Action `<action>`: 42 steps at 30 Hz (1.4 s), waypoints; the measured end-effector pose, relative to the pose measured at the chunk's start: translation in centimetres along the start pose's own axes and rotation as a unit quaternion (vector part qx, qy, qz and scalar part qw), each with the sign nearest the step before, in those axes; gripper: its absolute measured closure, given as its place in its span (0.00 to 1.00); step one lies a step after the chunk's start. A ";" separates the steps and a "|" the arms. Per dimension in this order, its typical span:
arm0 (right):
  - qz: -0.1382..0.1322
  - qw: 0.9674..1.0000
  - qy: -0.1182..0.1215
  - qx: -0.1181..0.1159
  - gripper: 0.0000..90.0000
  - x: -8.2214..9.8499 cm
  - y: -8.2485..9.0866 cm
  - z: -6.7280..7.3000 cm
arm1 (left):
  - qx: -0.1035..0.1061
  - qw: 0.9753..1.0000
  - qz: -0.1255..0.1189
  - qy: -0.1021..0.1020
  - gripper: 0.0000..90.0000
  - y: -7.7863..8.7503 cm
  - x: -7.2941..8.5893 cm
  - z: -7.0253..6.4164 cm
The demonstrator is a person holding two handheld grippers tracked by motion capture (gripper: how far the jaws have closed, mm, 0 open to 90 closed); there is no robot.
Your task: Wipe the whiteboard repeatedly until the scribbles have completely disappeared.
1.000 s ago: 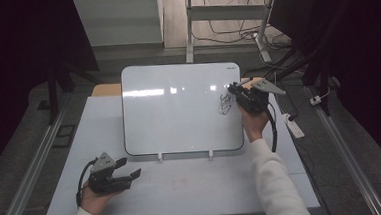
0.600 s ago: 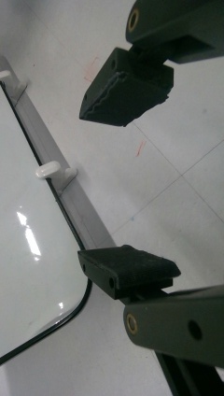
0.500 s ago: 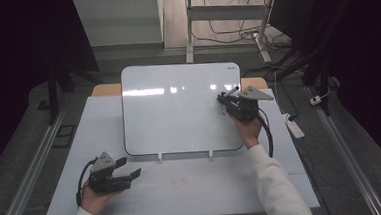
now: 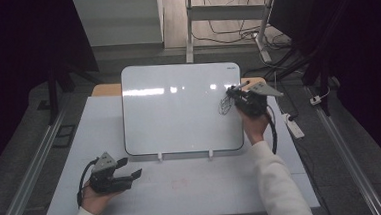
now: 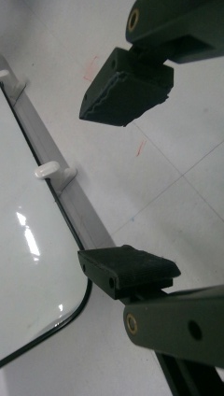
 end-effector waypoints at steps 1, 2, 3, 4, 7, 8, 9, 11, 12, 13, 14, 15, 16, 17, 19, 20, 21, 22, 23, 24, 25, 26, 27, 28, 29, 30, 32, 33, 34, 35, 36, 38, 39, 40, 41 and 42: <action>0.002 1.000 0.000 0.004 0.86 0.0 0.1 -0.3 | 0.001 1.000 -0.001 -0.001 0.33 0.1 0.0 -0.1; 0.002 1.000 0.000 0.004 0.86 0.0 0.1 -0.3 | 0.001 1.000 -0.004 -0.001 0.33 0.2 0.0 -0.1; 0.010 1.000 0.021 0.000 0.86 0.0 0.1 0.2 | 0.001 1.000 -0.005 0.001 0.33 0.2 -0.1 0.0; 0.019 0.999 0.035 -0.016 0.86 0.2 0.1 0.9 | 0.001 1.000 -0.005 0.002 0.33 0.2 -0.1 0.0; 0.028 0.997 0.062 -0.031 0.86 0.5 0.1 1.7 | 0.001 1.000 -0.001 0.002 0.33 0.0 -0.1 0.1; 0.021 0.998 0.049 -0.020 0.86 0.4 0.1 1.1 | 0.002 1.000 0.000 0.001 0.33 0.0 -0.1 0.0; 0.010 1.000 0.029 -0.004 0.86 0.2 0.2 0.4 | 0.003 1.000 0.000 0.001 0.33 0.0 -0.1 -0.1; -0.001 1.000 0.003 0.010 0.86 0.0 0.3 -0.6 | 0.003 1.000 -0.003 -0.001 0.33 0.1 -0.1 -0.2; 0.001 1.000 0.009 0.012 0.86 0.0 0.2 -0.6 | 0.003 1.000 -0.005 -0.001 0.33 0.1 -0.1 -0.1; 0.002 1.000 0.017 0.016 0.86 0.0 0.2 -0.2 | 0.004 1.000 -0.005 0.000 0.33 0.2 -0.1 -0.1; 0.003 1.000 0.016 0.003 0.86 0.0 0.1 0.2 | 0.004 1.000 -0.005 0.001 0.33 0.1 -0.2 0.0; 0.013 0.999 0.029 -0.024 0.86 0.2 -0.2 1.3 | 0.003 1.000 -0.004 0.002 0.33 0.0 -0.2 0.0; 0.013 0.999 0.029 -0.024 0.86 0.2 -0.2 1.3 | 0.003 1.000 -0.001 0.002 0.33 0.0 -0.1 0.1; 0.017 0.998 0.049 -0.026 0.86 0.2 -0.6 1.8 | 0.004 1.000 0.000 0.002 0.33 -0.1 -0.1 0.0; 0.013 0.999 0.043 -0.024 0.86 0.1 -0.7 1.5 | 0.004 1.000 0.001 -0.001 0.33 -0.2 -0.1 -0.1; 0.004 1.000 0.027 -0.012 0.86 -0.1 -0.7 1.0 | 0.004 1.000 0.000 -0.001 0.33 -0.2 -0.1 -0.2; -0.003 1.000 0.009 -0.005 0.86 -0.3 -0.7 0.6 | 0.004 1.000 0.000 -0.002 0.33 -0.1 -0.1 -0.2; -0.003 1.000 0.003 -0.005 0.86 -0.4 -0.9 0.6 | 0.004 1.000 -0.001 -0.001 0.33 -0.1 -0.1 -0.2; 0.001 1.000 0.013 -0.006 0.86 -0.4 -1.1 0.9 | 0.005 1.000 -0.001 -0.001 0.33 -0.1 -0.2 -0.1; 0.006 0.999 0.026 -0.018 0.86 -0.4 -1.3 1.5 | 0.006 1.000 -0.001 0.001 0.33 -0.1 -0.2 -0.1; 0.016 0.998 0.051 -0.039 0.86 -0.3 -1.6 2.7 | 0.005 1.000 -0.001 0.002 0.33 -0.1 -0.2 0.0; 0.016 0.998 0.051 -0.039 0.86 -0.3 -1.6 2.7 | 0.005 1.000 0.000 0.003 0.33 -0.2 -0.2 0.1; 0.019 0.997 0.060 -0.037 0.86 -0.4 -1.7 2.9 | 0.004 1.000 0.000 0.003 0.33 -0.2 -0.2 0.1; 0.017 0.998 0.056 -0.035 0.86 -0.5 -1.8 2.7 | 0.004 1.000 0.001 0.002 0.33 -0.2 -0.1 0.1; 0.009 0.999 0.042 -0.027 0.86 -0.6 -1.7 2.3 | 0.004 1.000 0.001 0.000 0.33 -0.2 -0.1 0.0; 0.002 0.999 0.025 -0.023 0.86 -0.7 -1.7 1.9 | 0.005 1.000 0.000 0.000 0.33 -0.2 -0.1 -0.1; 0.006 0.999 0.026 -0.023 0.86 -0.5 -1.8 2.2 | 0.005 1.000 -0.003 0.001 0.33 0.0 -0.1 -0.1; 0.013 0.999 0.038 -0.034 0.86 -0.4 -1.7 2.7 | 0.005 1.000 -0.003 0.001 0.33 0.0 -0.1 0.0; 0.025 0.997 0.059 -0.053 0.86 0.1 -1.5 3.7 | 0.006 1.000 -0.003 0.002 0.33 0.0 -0.1 0.1; 0.025 0.997 0.059 -0.053 0.86 0.1 -1.5 3.7 | 0.005 1.000 -0.003 0.003 0.33 0.0 -0.1 0.1; 0.026 0.997 0.062 -0.046 0.86 0.4 -1.1 3.3 | 0.005 1.000 -0.003 0.003 0.33 -0.1 -0.1 0.1; 0.013 0.999 0.038 -0.018 0.86 0.2 -0.6 2.0 | 0.005 1.000 -0.001 0.002 0.33 -0.1 -0.1 0.1; 0.013 0.999 0.038 -0.018 0.86 0.2 -0.6 2.0 | 0.006 1.000 -0.001 0.000 0.33 -0.1 -0.1 0.0; 0.008 1.000 0.024 -0.010 0.86 0.1 -0.4 1.4 | 0.006 1.000 -0.002 -0.002 0.33 -0.1 -0.1 -0.1; 0.005 1.000 0.015 -0.010 0.86 0.2 -0.2 1.3 | 0.006 1.000 -0.002 -0.002 0.33 0.0 -0.1 -0.1; 0.008 1.000 0.013 -0.016 0.86 0.4 -0.2 1.5 | 0.006 1.000 -0.003 -0.001 0.33 0.0 -0.2 -0.1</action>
Point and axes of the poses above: each handheld gripper's, and its own axes: y roughly backward along the jaws, x roughly out of its underside, z roughly to its left, the point moved 1 cm from there along -y, roughly forward along the jaws, and after that the axes turned 6 degrees about y, right-handed, at the moved point
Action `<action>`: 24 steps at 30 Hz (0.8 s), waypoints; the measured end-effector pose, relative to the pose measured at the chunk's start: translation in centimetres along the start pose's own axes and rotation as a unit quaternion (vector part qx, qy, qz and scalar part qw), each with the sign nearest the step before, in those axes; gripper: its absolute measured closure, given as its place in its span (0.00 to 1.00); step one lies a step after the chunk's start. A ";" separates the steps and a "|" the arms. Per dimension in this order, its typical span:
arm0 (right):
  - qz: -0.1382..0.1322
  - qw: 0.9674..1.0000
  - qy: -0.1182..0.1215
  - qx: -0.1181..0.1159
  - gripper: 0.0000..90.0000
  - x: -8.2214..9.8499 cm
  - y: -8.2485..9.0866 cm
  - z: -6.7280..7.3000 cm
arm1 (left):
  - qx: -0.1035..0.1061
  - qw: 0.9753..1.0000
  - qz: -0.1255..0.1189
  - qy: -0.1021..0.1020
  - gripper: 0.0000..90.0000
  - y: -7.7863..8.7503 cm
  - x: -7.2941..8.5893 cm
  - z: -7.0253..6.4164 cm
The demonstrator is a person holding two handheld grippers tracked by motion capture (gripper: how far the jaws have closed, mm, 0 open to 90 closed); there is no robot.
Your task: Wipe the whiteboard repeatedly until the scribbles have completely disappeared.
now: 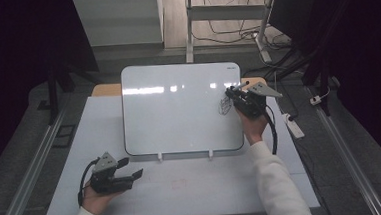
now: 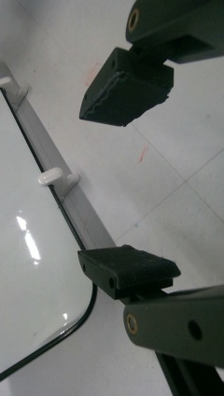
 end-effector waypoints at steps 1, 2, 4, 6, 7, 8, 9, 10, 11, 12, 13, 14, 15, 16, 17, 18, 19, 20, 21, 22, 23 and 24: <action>0.006 1.000 0.008 -0.012 0.86 0.3 0.0 0.5 | 0.000 1.000 -0.001 0.001 0.33 0.0 0.0 0.1; 0.010 0.999 0.020 -0.024 0.86 0.6 0.0 1.2 | 0.000 1.000 -0.001 0.002 0.33 0.0 0.0 0.1; 0.013 0.999 0.035 -0.034 0.86 1.0 0.1 1.5 | -0.002 1.000 0.002 0.002 0.33 -0.1 0.0 0.2; 0.006 1.000 0.023 -0.017 0.86 0.8 0.3 0.9 | -0.002 1.000 0.004 0.002 0.33 -0.2 0.0 0.1; -0.001 1.000 0.006 -0.001 0.86 0.7 0.4 0.1 | -0.001 1.000 0.003 0.001 0.33 -0.2 0.0 0.0; -0.006 1.000 -0.009 0.008 0.86 0.6 0.6 -0.5 | -0.001 1.000 0.002 0.000 0.33 -0.1 0.0 0.0; -0.009 1.000 -0.014 0.012 0.86 0.5 0.6 -0.8 | -0.001 1.000 0.001 0.000 0.33 -0.1 0.0 -0.1; -0.007 1.000 -0.011 0.014 0.86 0.5 0.6 -0.7 | -0.001 1.000 0.001 0.000 0.33 -0.1 0.0 0.0; -0.004 1.000 -0.004 0.008 0.86 0.6 0.6 -0.2 | -0.001 1.000 0.001 0.001 0.33 -0.1 0.0 0.0; 0.004 1.000 0.006 -0.011 0.86 0.6 0.4 0.3 | -0.002 1.000 0.002 0.002 0.33 -0.1 0.0 0.1; 0.012 0.999 0.021 -0.028 0.86 0.7 0.2 1.0 | -0.002 1.000 0.002 0.002 0.33 -0.2 0.0 0.1; 0.020 0.998 0.050 -0.030 0.86 0.6 0.1 1.2 | -0.003 1.000 0.003 0.003 0.33 -0.2 0.0 0.2; 0.020 0.998 0.050 -0.030 0.86 0.6 0.1 1.2 | -0.003 1.000 0.004 0.002 0.33 -0.2 0.0 0.1; 0.012 0.999 0.040 -0.015 0.86 0.4 0.2 0.6 | -0.003 1.000 0.004 0.001 0.33 -0.2 0.0 0.1; 0.003 1.000 0.016 0.001 0.86 0.2 0.4 -0.4 | -0.002 1.000 0.003 0.001 0.33 -0.2 0.0 0.0; -0.004 1.000 -0.003 0.015 0.86 0.0 0.6 -1.3 | -0.002 1.000 0.002 0.000 0.33 -0.1 0.0 0.0; -0.008 1.000 -0.012 0.025 0.86 -0.1 0.8 -2.0 | -0.001 1.000 0.001 -0.001 0.33 0.0 0.0 0.0; -0.009 0.999 -0.020 0.024 0.86 -0.2 0.8 -2.4 | -0.001 1.000 0.000 0.000 0.33 0.0 0.0 0.0; -0.006 1.000 -0.014 0.023 0.86 -0.2 0.9 -2.2 | -0.001 1.000 -0.001 0.001 0.33 0.0 0.0 0.1; 0.002 1.000 0.002 0.017 0.86 -0.1 0.9 -1.8 | -0.002 1.000 -0.001 0.002 0.33 0.0 0.0 0.1; 0.011 1.000 0.013 0.005 0.86 0.1 0.9 -1.3 | -0.002 1.000 0.000 0.003 0.33 0.0 0.0 0.2; 0.019 1.000 0.023 -0.006 0.86 0.3 0.9 -0.7 | -0.002 1.000 0.001 0.002 0.33 -0.1 0.0 0.2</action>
Point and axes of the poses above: each handheld gripper's, and its own axes: y roughly backward along the jaws, x roughly out of its underside, z roughly to its left, the point moved 1 cm from there along -y, roughly forward along the jaws, and after that the axes turned 6 degrees about y, right-handed, at the moved point
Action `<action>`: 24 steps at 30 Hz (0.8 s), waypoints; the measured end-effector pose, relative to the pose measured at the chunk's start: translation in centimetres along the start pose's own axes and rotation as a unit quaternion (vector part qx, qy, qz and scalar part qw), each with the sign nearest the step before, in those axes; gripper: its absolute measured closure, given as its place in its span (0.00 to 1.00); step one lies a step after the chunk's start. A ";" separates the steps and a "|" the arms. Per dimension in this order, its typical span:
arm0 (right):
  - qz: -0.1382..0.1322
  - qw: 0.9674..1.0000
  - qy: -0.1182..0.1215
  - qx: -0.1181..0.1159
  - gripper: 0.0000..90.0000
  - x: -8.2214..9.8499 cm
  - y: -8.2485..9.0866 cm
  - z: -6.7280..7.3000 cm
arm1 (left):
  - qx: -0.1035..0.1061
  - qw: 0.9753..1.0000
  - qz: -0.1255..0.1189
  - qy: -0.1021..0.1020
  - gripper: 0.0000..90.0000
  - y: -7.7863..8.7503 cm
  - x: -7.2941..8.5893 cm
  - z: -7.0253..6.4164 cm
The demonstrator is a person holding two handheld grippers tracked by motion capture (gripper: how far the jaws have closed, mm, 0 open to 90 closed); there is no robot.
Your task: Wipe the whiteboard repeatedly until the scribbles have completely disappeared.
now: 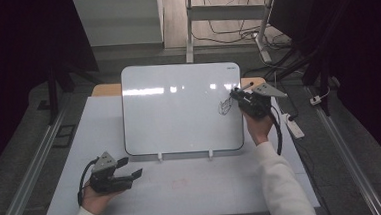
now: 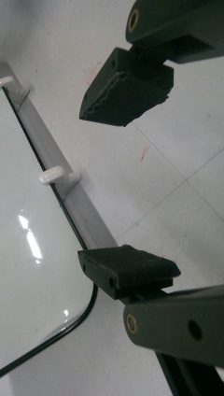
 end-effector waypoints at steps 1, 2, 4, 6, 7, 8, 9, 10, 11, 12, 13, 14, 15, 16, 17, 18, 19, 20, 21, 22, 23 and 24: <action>0.004 1.000 0.013 -0.005 0.86 0.2 0.0 0.3 | 0.000 1.000 0.001 -0.001 0.33 0.0 0.0 0.0; 0.009 1.000 0.022 -0.006 0.86 0.2 0.1 0.3 | 0.000 1.000 0.002 -0.001 0.33 -0.1 0.0 -0.1; 0.002 1.000 0.012 0.016 0.86 -0.2 0.3 -0.5 | 0.000 1.000 0.002 -0.004 0.33 -0.1 0.0 -0.3; -0.007 1.000 -0.015 0.017 0.86 0.0 0.5 -1.2 | 0.000 1.000 0.000 -0.005 0.33 0.0 0.0 -0.4; -0.001 1.000 -0.005 0.019 0.86 0.0 0.4 -1.0 | 0.000 1.000 -0.002 -0.005 0.33 0.2 0.0 -0.4; 0.007 1.000 0.008 0.010 0.86 0.1 0.5 -0.5 | 0.000 1.000 -0.004 -0.004 0.33 0.2 0.0 -0.3; 0.011 1.000 0.013 -0.005 0.86 0.3 0.5 0.0 | 0.000 1.000 -0.004 -0.002 0.33 0.2 0.0 -0.2; 0.018 0.999 0.023 -0.019 0.86 0.5 0.4 0.6 | -0.001 1.000 -0.003 0.001 0.33 0.1 0.0 -0.1; 0.027 0.998 0.044 -0.024 0.86 0.6 0.4 1.1 | -0.002 1.000 -0.001 0.001 0.33 0.0 0.0 0.0; 0.032 0.998 0.058 -0.021 0.86 0.5 0.4 1.2 | 0.000 1.000 0.000 0.002 0.33 -0.1 0.0 0.0; 0.027 0.998 0.052 -0.016 0.86 0.4 0.5 0.8 | 0.000 1.000 0.001 0.002 0.33 -0.1 0.0 0.0; 0.017 0.999 0.037 -0.004 0.86 0.3 0.5 0.2 | 0.000 1.000 0.001 0.000 0.33 -0.1 0.0 -0.1; 0.009 1.000 0.023 0.006 0.86 0.3 0.6 -0.4 | 0.000 1.000 0.001 -0.001 0.33 -0.1 0.0 -0.2; 0.006 1.000 0.009 0.005 0.86 0.4 0.7 -0.9 | 0.001 1.000 -0.001 -0.001 0.33 0.0 0.0 -0.2; 0.005 1.000 0.005 0.005 0.86 0.5 0.7 -0.9 | 0.000 1.000 -0.002 -0.001 0.33 0.1 0.0 -0.2; 0.009 1.000 0.014 0.003 0.86 0.5 0.8 -0.5 | 0.001 1.000 -0.004 -0.001 0.33 0.2 0.0 -0.1; 0.017 1.000 0.024 -0.010 0.86 0.7 0.9 0.0 | 0.001 1.000 -0.005 0.003 0.33 0.2 0.0 0.0; 0.027 0.999 0.033 -0.025 0.86 1.0 1.0 0.7 | 0.000 1.000 -0.005 0.003 0.33 0.2 0.0 0.0; 0.035 0.998 0.048 -0.034 0.86 1.3 1.1 1.3 | 0.001 1.000 -0.005 0.004 0.33 0.2 0.0 0.1; 0.036 0.997 0.059 -0.035 0.86 1.6 1.2 1.6 | 0.001 1.000 -0.004 0.005 0.33 0.1 0.0 0.1; 0.037 0.997 0.057 -0.036 0.86 1.6 1.3 1.4 | 0.001 1.000 -0.003 0.004 0.33 0.1 0.0 0.1; 0.030 0.998 0.049 -0.027 0.86 1.5 1.3 0.9 | 0.000 1.000 -0.001 0.002 0.33 0.0 0.0 0.0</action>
Point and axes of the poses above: each handheld gripper's, and its own axes: y roughly backward along the jaws, x roughly out of its underside, z roughly to its left, the point moved 1 cm from there along -y, roughly forward along the jaws, and after that the axes turned 6 degrees about y, right-handed, at the moved point
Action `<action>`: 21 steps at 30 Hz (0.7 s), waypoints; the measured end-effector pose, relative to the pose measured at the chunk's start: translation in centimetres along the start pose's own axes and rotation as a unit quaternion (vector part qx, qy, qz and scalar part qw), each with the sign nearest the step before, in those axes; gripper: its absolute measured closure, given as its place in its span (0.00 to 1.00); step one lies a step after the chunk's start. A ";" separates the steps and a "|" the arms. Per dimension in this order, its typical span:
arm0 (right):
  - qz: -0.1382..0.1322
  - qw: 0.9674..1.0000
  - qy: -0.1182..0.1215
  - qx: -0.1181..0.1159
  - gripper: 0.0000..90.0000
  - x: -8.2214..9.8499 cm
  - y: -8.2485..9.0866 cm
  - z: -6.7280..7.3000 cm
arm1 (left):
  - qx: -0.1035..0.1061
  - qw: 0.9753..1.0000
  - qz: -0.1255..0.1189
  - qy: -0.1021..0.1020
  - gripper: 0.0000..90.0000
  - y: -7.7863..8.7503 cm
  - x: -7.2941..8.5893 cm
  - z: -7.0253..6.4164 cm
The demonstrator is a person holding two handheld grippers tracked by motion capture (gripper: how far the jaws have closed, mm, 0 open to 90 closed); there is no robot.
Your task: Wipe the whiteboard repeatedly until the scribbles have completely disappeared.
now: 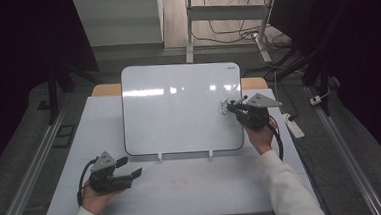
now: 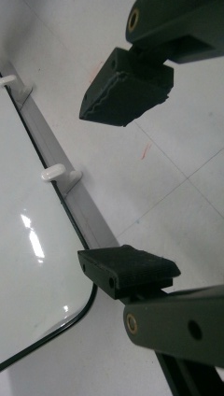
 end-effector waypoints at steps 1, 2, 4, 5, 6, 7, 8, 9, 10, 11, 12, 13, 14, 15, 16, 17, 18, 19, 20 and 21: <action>-0.006 1.000 -0.010 0.014 0.86 -0.2 0.1 -0.6 | 0.000 1.000 0.001 -0.002 0.33 0.0 0.0 -0.1; -0.010 1.000 -0.019 0.023 0.86 -0.3 0.1 -1.2 | 0.000 1.000 0.000 -0.002 0.33 0.0 0.0 -0.2; -0.010 0.999 -0.023 0.025 0.86 -0.3 0.1 -1.1 | 0.001 1.000 -0.002 -0.003 0.33 0.1 0.0 -0.2; -0.002 1.000 -0.010 0.014 0.86 -0.2 0.1 -0.5 | 0.002 1.000 -0.003 -0.001 0.33 0.1 0.0 -0.1; 0.006 1.000 -0.001 0.000 0.86 0.0 0.1 0.2 | 0.002 1.000 -0.004 0.001 0.33 0.1 -0.1 0.0; 0.012 1.000 0.007 -0.017 0.86 0.4 0.1 1.0 | 0.001 1.000 -0.003 0.001 0.33 0.1 -0.1 0.1; 0.016 0.999 0.018 -0.024 0.86 0.8 0.2 1.7 | 0.001 1.000 -0.002 0.002 0.33 0.0 -0.1 0.1; 0.017 0.999 0.029 -0.023 0.86 0.9 0.2 2.0 | 0.000 1.000 -0.001 0.001 0.33 0.0 -0.1 0.1; 0.015 0.999 0.025 -0.024 0.86 0.9 0.3 1.8 | 0.000 1.000 0.000 0.001 0.33 -0.1 -0.1 0.1; 0.008 1.000 0.019 -0.009 0.86 0.7 0.3 1.3 | 0.000 1.000 0.001 0.000 0.33 -0.1 -0.1 0.1; 0.002 1.000 0.010 0.007 0.86 0.6 0.4 0.7 | 0.000 1.000 0.001 -0.001 0.33 -0.1 -0.1 0.0; -0.005 1.000 -0.005 0.015 0.86 0.5 0.4 0.1 | 0.001 1.000 0.000 -0.001 0.33 -0.1 -0.1 0.0; -0.009 1.000 -0.015 0.013 0.86 0.6 0.3 0.3 | 0.001 1.000 -0.002 -0.002 0.33 0.0 -0.1 -0.1; -0.009 1.000 -0.015 0.013 0.86 0.6 0.3 0.3 | 0.002 1.000 -0.003 -0.002 0.33 0.0 -0.1 -0.1; -0.003 1.000 -0.008 0.000 0.86 0.7 0.2 0.9 | 0.001 1.000 -0.003 -0.001 0.33 0.0 -0.1 0.0; 0.001 1.000 0.001 -0.015 0.86 0.8 0.0 1.7 | 0.001 1.000 -0.003 0.001 0.33 0.0 -0.1 0.1; 0.005 1.000 0.013 -0.027 0.86 1.0 -0.1 2.6 | 0.001 1.000 -0.002 0.002 0.33 0.0 -0.1 0.2; 0.010 0.999 0.028 -0.029 0.86 1.1 -0.2 3.1 | 0.000 1.000 -0.001 0.002 0.33 -0.1 -0.1 0.2; 0.010 0.999 0.032 -0.026 0.86 1.0 -0.2 3.1 | 0.000 1.000 -0.001 0.002 0.33 -0.1 -0.1 0.2; 0.005 0.999 0.023 -0.024 0.86 0.9 -0.2 2.7 | 0.002 1.000 0.000 0.001 0.33 -0.2 -0.1 0.1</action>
Point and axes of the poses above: each handheld gripper's, and its own axes: y roughly backward along the jaws, x roughly out of its underside, z roughly to its left, the point moved 1 cm from there along -y, roughly forward along the jaws, and after that the axes turned 6 degrees about y, right-handed, at the moved point
